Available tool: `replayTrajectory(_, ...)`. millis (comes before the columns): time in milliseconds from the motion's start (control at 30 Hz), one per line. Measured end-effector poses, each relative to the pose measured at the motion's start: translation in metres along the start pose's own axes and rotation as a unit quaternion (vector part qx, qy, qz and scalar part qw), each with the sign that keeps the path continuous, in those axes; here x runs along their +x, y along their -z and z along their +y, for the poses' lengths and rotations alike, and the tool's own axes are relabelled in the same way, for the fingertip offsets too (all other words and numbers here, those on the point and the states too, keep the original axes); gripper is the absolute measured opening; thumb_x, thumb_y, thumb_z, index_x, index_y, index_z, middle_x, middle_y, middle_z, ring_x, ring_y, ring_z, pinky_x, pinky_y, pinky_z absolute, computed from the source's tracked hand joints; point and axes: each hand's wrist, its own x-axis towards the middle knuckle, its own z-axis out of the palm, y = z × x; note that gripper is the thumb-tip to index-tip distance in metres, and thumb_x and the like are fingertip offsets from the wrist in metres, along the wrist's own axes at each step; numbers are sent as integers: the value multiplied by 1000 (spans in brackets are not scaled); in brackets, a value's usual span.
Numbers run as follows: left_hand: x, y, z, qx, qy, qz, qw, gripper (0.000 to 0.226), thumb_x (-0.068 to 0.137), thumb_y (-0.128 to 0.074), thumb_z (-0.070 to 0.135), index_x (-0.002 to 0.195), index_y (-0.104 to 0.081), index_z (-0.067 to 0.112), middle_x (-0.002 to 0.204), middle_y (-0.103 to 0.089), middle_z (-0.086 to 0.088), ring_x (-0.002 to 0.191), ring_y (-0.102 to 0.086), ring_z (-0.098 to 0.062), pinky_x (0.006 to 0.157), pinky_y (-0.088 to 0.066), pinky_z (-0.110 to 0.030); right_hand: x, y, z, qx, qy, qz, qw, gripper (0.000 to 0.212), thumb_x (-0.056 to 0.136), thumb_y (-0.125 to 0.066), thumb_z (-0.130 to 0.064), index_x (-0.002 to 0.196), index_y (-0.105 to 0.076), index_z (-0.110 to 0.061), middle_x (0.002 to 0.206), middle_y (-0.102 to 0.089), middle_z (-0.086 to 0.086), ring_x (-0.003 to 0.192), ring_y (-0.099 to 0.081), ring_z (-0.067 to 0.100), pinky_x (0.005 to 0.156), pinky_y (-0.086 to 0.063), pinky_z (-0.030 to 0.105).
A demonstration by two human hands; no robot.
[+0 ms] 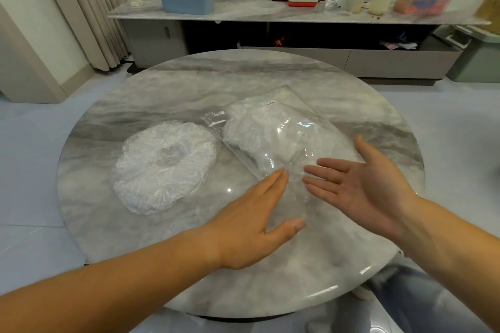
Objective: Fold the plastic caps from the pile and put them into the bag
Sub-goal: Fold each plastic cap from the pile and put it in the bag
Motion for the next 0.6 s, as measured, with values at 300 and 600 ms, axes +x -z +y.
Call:
replayTrajectory(300,-6,-5,3,34,-7,-23,999,87,90,-25,75,157,15,36,161,22,26,146,17,12,122,-2,-18,4,8,-7,-1,-50,45,998,84,99,-37,-68,134,-49,8,142,-45,37,127,-50,54,108,-44,58)
replayTrajectory(600,-1,-3,-4,47,-14,-21,999,88,93,-29,72,160,9,29,165,16,20,148,14,10,122,-2,-17,53,-32,9,143,-37,-71,986,111,79,-46,-87,148,-39,-1,138,-60,24,122,-63,41,109,-43,54)
